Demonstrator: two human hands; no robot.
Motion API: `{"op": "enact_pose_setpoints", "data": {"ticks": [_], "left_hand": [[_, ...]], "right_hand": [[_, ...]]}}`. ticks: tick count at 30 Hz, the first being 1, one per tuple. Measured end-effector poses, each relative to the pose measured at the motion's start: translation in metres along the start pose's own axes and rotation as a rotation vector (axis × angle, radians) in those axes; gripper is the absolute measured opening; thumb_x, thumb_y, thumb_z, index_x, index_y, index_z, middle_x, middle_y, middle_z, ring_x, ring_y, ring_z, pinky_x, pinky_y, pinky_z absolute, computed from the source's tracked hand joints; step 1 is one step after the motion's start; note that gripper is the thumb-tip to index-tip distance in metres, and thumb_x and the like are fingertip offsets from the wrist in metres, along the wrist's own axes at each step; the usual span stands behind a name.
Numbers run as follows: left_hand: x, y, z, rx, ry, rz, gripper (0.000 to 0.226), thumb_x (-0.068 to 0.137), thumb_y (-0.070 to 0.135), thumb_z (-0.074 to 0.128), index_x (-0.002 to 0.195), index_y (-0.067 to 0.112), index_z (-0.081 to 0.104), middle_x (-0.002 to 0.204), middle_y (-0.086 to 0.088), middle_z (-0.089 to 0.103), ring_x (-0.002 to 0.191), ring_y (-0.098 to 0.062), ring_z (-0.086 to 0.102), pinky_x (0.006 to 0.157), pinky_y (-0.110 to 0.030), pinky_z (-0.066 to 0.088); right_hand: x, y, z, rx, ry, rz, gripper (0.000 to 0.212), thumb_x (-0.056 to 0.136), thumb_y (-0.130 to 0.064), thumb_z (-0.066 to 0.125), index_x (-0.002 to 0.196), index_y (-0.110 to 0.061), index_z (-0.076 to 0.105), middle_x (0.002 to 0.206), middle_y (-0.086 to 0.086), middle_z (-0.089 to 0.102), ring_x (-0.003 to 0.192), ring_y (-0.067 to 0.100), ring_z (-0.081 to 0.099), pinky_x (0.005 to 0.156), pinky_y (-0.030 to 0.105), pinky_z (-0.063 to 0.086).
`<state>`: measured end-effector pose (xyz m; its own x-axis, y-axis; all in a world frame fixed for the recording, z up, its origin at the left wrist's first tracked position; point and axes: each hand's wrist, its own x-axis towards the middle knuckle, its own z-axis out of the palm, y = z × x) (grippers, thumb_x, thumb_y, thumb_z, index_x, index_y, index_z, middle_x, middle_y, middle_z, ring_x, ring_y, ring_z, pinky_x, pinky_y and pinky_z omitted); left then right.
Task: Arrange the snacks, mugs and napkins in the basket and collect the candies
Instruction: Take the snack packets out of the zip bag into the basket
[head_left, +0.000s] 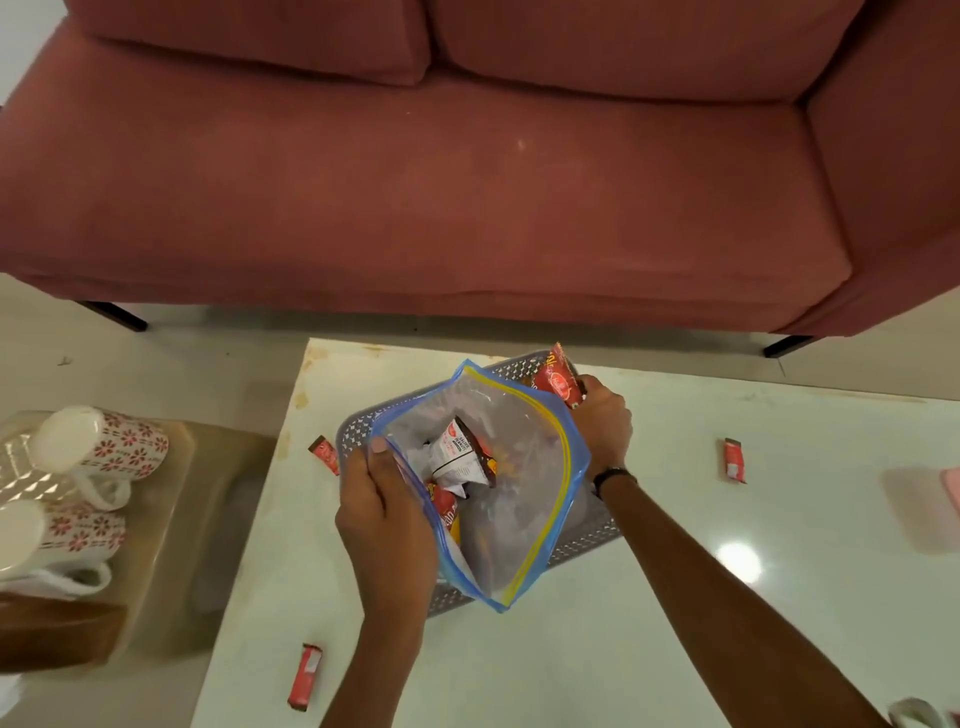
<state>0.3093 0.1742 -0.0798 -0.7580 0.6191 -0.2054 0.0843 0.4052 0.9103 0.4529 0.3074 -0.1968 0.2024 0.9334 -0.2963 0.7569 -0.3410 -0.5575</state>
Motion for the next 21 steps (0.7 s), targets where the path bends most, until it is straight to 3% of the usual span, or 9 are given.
{"op": "enact_pose_setpoints", "data": {"ticks": [2, 4, 6, 8, 9, 11, 13, 16, 21], "left_hand": [[0.0, 0.003, -0.001, 0.006, -0.012, 0.01, 0.025, 0.1, 0.026, 0.032, 0.097, 0.015, 0.054, 0.081, 0.01, 0.059, 0.069, 0.015, 0.058, 0.056, 0.0, 0.042], [0.0, 0.004, -0.002, 0.028, -0.021, 0.015, 0.024, 0.1, 0.026, 0.032, 0.095, 0.016, 0.053, 0.081, 0.01, 0.058, 0.07, 0.007, 0.059, 0.056, -0.003, 0.043], [-0.001, 0.003, -0.004, 0.082, -0.03, 0.032, 0.025, 0.1, 0.027, 0.032, 0.092, 0.017, 0.053, 0.078, 0.008, 0.058, 0.071, -0.001, 0.057, 0.057, -0.008, 0.043], [-0.004, 0.002, -0.006, 0.117, -0.037, 0.047, 0.026, 0.1, 0.027, 0.033, 0.089, 0.014, 0.052, 0.073, 0.007, 0.056, 0.067, -0.003, 0.054, 0.055, -0.008, 0.042], [-0.006, 0.004, -0.006, 0.115, -0.045, 0.048, 0.026, 0.099, 0.027, 0.033, 0.088, 0.012, 0.052, 0.071, 0.006, 0.055, 0.065, -0.003, 0.054, 0.055, -0.007, 0.042], [-0.01, 0.005, -0.005, 0.11, -0.057, 0.061, 0.027, 0.099, 0.028, 0.032, 0.086, 0.012, 0.05, 0.07, 0.003, 0.055, 0.065, -0.008, 0.055, 0.056, -0.011, 0.044], [-0.013, 0.003, -0.005, 0.11, -0.06, 0.071, 0.027, 0.098, 0.031, 0.031, 0.085, 0.016, 0.05, 0.072, -0.001, 0.058, 0.067, -0.018, 0.059, 0.061, -0.028, 0.049], [-0.017, -0.001, -0.007, 0.105, -0.064, 0.089, 0.026, 0.099, 0.03, 0.032, 0.076, 0.031, 0.046, 0.072, -0.004, 0.058, 0.068, -0.025, 0.059, 0.064, -0.041, 0.05], [-0.021, -0.008, -0.011, 0.1, -0.095, 0.071, 0.031, 0.098, 0.026, 0.034, 0.07, 0.038, 0.038, 0.066, 0.01, 0.051, 0.062, -0.005, 0.053, 0.061, -0.029, 0.049]], "right_hand": [[-0.008, -0.001, -0.015, 0.057, 0.074, 0.025, 0.043, 0.078, -0.046, 0.064, 0.105, -0.012, 0.065, 0.103, 0.011, 0.072, 0.092, 0.034, 0.067, 0.073, 0.033, 0.048], [-0.024, -0.012, -0.044, 0.204, 0.146, -0.015, 0.037, 0.079, -0.042, 0.069, 0.104, -0.015, 0.066, 0.104, 0.002, 0.072, 0.091, 0.02, 0.07, 0.076, 0.03, 0.05], [-0.055, -0.031, -0.084, 0.302, 0.189, -0.16, 0.021, 0.08, -0.031, 0.071, 0.095, -0.016, 0.069, 0.092, -0.005, 0.072, 0.081, 0.007, 0.068, 0.073, 0.02, 0.05], [-0.093, -0.056, -0.114, 0.322, 0.119, -0.331, 0.004, 0.08, -0.019, 0.071, 0.083, -0.017, 0.07, 0.077, -0.008, 0.07, 0.07, 0.003, 0.065, 0.07, 0.012, 0.048], [-0.109, -0.067, -0.118, 0.298, 0.006, -0.393, 0.001, 0.08, -0.016, 0.07, 0.08, -0.016, 0.071, 0.073, -0.006, 0.071, 0.069, 0.005, 0.066, 0.069, 0.015, 0.05], [-0.126, -0.084, -0.096, 0.109, -0.308, -0.413, 0.011, 0.08, -0.019, 0.07, 0.084, -0.008, 0.071, 0.079, 0.005, 0.073, 0.074, 0.014, 0.067, 0.074, 0.028, 0.053], [-0.119, -0.09, -0.051, -0.172, -0.488, -0.357, 0.027, 0.083, -0.024, 0.066, 0.1, -0.003, 0.065, 0.099, 0.015, 0.07, 0.094, 0.028, 0.063, 0.082, 0.035, 0.049], [-0.091, -0.081, 0.016, -0.323, -0.52, -0.284, 0.032, 0.088, -0.02, 0.058, 0.112, 0.001, 0.059, 0.114, 0.02, 0.064, 0.109, 0.035, 0.059, 0.088, 0.037, 0.046], [-0.079, -0.064, 0.075, -0.238, -0.399, -0.067, 0.05, 0.089, -0.028, 0.057, 0.128, 0.001, 0.042, 0.131, 0.019, 0.05, 0.121, 0.035, 0.05, 0.098, 0.04, 0.044]]}}
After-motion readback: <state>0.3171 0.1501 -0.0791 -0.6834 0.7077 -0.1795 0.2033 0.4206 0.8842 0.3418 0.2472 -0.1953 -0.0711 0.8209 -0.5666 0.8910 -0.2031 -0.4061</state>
